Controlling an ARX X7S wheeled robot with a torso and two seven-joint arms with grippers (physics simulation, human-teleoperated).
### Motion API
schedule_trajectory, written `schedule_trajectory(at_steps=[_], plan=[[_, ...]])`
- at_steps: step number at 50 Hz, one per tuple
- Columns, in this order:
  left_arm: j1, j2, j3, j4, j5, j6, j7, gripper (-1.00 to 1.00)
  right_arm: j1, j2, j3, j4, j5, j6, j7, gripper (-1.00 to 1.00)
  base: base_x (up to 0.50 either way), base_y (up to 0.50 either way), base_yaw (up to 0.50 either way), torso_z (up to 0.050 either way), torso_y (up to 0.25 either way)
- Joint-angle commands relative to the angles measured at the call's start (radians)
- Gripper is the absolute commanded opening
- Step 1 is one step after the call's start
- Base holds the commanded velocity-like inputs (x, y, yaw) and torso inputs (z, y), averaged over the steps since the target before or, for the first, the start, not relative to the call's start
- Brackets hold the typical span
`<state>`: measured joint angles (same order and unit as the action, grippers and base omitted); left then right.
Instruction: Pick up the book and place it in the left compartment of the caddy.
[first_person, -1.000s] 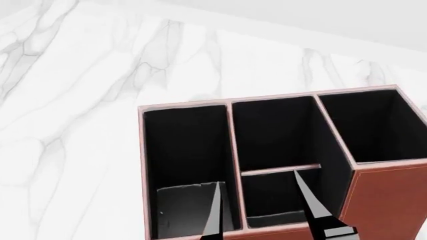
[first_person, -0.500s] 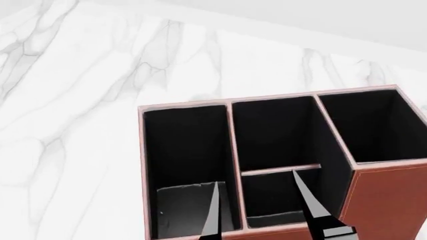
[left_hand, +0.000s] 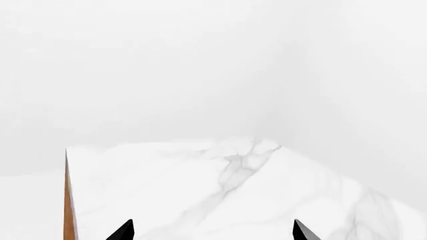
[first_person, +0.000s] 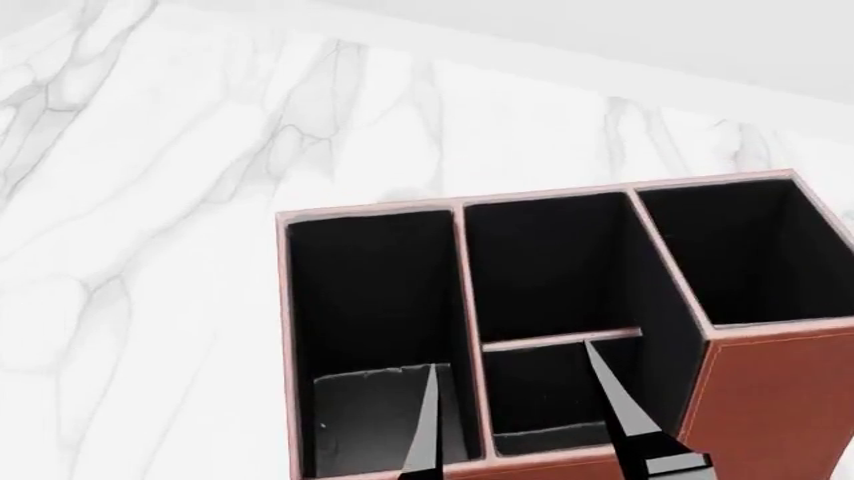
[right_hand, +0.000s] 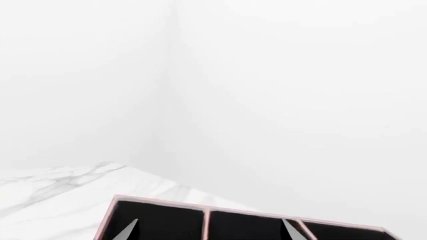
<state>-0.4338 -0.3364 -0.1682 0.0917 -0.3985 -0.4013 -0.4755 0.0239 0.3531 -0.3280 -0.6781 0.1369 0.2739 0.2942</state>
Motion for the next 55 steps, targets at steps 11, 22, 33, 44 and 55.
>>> schedule_trajectory(at_steps=[11,22,33,44,55], plan=[[-0.034,0.031,-0.014,-0.1,-0.038,0.001,0.006,1.0,0.002,0.005,-0.007,0.009,0.002,-0.008,0.005,1.0,0.0,0.0,0.0,0.0,0.0],[-0.068,0.025,-0.001,-0.183,-0.035,0.013,0.033,1.0,0.005,0.007,-0.011,0.004,0.003,-0.002,0.009,1.0,0.0,0.0,0.0,0.0,0.0],[-0.085,0.035,-0.013,-0.282,-0.069,-0.019,0.046,1.0,0.004,0.009,-0.016,0.002,0.004,-0.003,0.012,1.0,0.0,0.0,0.0,0.0,0.0],[-0.082,0.04,-0.018,-0.327,-0.079,-0.019,0.054,1.0,0.006,0.012,-0.018,-0.002,0.007,0.001,0.015,1.0,0.0,0.0,0.0,0.0,0.0],[-0.074,0.028,-0.014,-0.366,-0.067,-0.011,0.055,1.0,0.008,0.013,-0.023,0.005,0.008,-0.004,0.016,1.0,0.0,0.0,0.0,0.0,0.0]])
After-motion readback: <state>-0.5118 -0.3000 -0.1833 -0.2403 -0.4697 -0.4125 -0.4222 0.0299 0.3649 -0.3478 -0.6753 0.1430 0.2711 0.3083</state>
